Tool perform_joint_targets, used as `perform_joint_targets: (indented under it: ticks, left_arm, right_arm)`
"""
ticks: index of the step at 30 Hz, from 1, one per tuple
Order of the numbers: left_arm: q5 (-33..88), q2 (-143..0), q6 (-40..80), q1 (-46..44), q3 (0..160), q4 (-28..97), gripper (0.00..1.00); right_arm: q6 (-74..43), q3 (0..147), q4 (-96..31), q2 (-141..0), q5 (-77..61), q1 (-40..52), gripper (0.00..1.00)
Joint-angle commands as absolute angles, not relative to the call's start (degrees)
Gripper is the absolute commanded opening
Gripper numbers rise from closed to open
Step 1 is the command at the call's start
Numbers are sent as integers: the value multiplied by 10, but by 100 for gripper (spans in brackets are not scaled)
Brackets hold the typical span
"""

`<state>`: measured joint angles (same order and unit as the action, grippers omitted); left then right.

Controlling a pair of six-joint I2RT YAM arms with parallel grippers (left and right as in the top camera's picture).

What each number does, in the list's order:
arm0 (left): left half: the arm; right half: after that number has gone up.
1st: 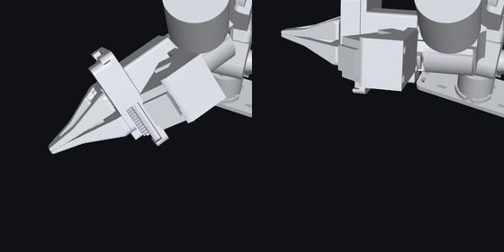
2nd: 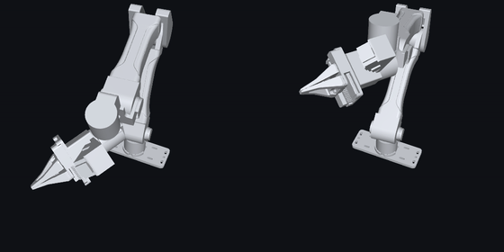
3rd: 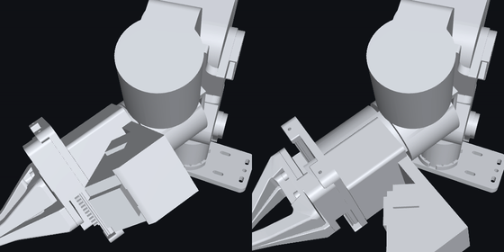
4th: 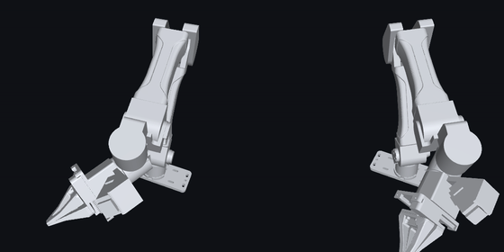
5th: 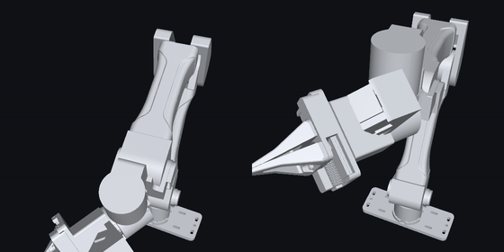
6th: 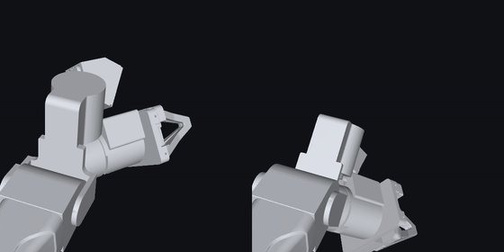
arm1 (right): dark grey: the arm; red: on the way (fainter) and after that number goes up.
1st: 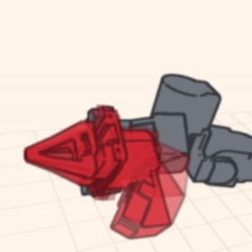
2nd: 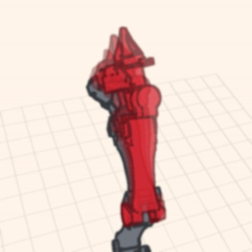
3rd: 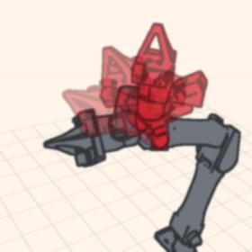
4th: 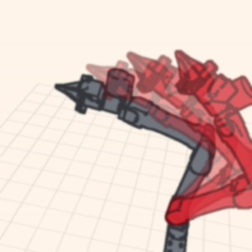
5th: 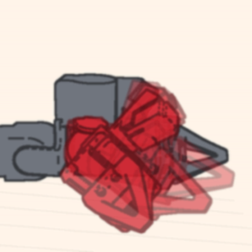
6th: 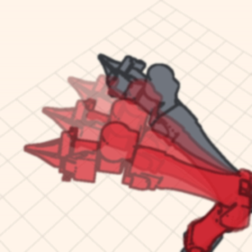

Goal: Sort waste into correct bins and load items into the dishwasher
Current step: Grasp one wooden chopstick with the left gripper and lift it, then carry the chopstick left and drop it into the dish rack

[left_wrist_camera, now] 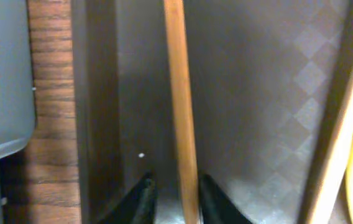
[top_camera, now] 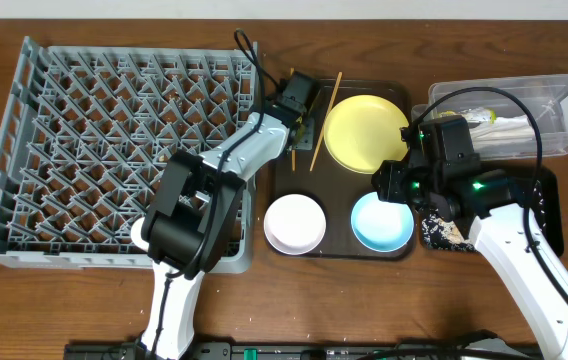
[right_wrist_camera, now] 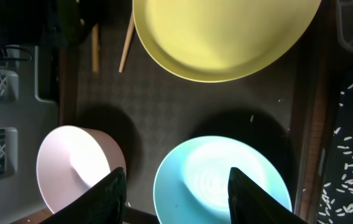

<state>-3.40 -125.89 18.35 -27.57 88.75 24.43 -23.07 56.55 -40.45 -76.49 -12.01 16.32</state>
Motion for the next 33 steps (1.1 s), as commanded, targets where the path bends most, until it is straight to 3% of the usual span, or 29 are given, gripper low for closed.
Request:
perform_joint_targets:
  ticks: [1, 3, 12, 23, 33]
  left_arm:
    - [-16, -1287, 206, -273, 874, 264, 15]
    - [-16, -1287, 204, -273, 875, 268, 8]
    - [-17, -1204, 150, -273, 883, 297, 8]
    - [-33, -1012, 146, -262, 883, 438, 8]
    - [-95, -1022, 132, -211, 849, 497, 9]
  right_arm:
    - [-236, 571, -403, -769, -123, 166, 50]
    - [-236, 571, -403, -769, -123, 166, 50]
    - [-236, 571, -404, -769, -123, 166, 50]
    - [-236, 571, -401, -769, -123, 166, 51]
    - [-236, 571, -401, -769, -123, 166, 51]
